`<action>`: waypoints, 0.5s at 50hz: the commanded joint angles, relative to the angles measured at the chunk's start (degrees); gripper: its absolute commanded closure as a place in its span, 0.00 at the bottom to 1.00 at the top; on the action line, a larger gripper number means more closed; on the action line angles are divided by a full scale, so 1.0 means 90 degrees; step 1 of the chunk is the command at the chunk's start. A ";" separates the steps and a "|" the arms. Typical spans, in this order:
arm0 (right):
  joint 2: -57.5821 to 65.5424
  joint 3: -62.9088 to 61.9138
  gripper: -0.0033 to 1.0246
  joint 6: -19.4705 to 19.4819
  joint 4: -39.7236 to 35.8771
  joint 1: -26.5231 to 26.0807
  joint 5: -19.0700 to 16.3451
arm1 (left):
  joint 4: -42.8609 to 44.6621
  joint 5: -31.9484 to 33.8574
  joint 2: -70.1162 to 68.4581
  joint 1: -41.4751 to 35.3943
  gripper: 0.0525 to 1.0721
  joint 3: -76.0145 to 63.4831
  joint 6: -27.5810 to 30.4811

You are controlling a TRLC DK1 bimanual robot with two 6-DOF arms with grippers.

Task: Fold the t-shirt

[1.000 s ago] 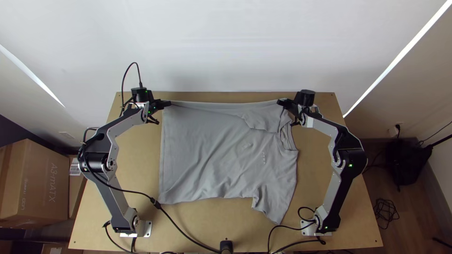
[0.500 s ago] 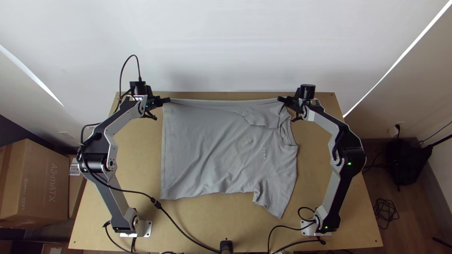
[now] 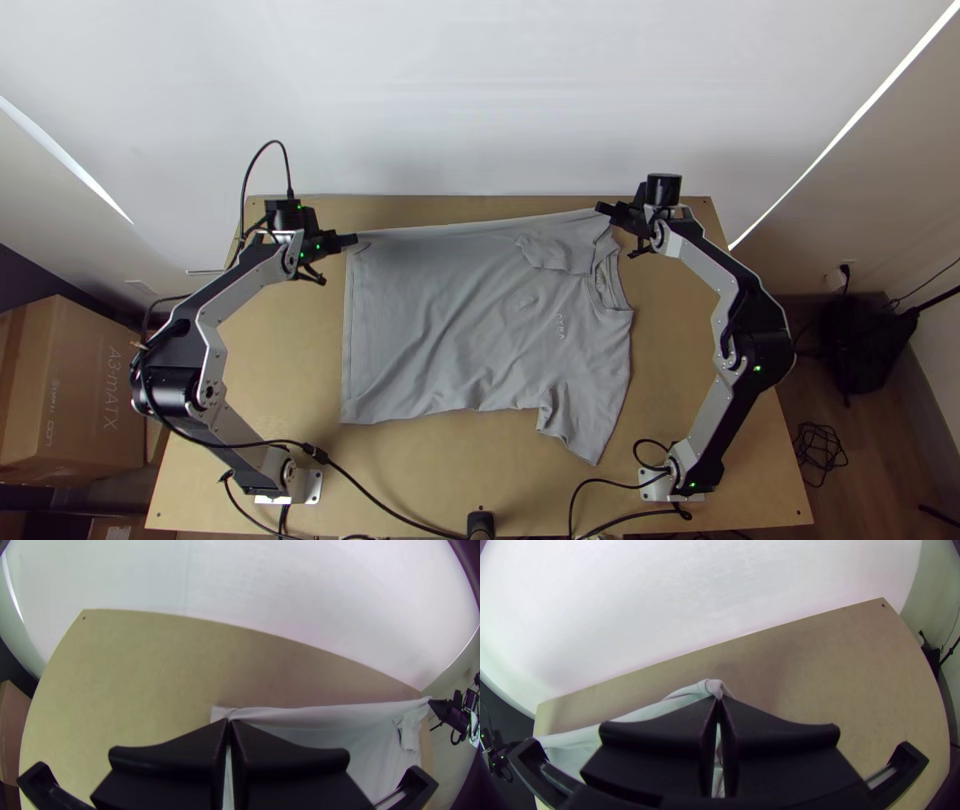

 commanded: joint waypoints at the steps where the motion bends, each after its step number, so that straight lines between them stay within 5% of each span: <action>1: -0.0334 -0.0366 0.97 0.0062 -0.0018 -0.0082 0.0118 | 0.0223 0.0060 -0.0444 -0.0010 0.98 -0.0575 -0.0103; 25: -0.0979 -0.1861 0.97 0.0062 -0.0008 -0.0052 0.0128 | 0.0711 0.0070 -0.1059 -0.0147 0.98 -0.1708 -0.0191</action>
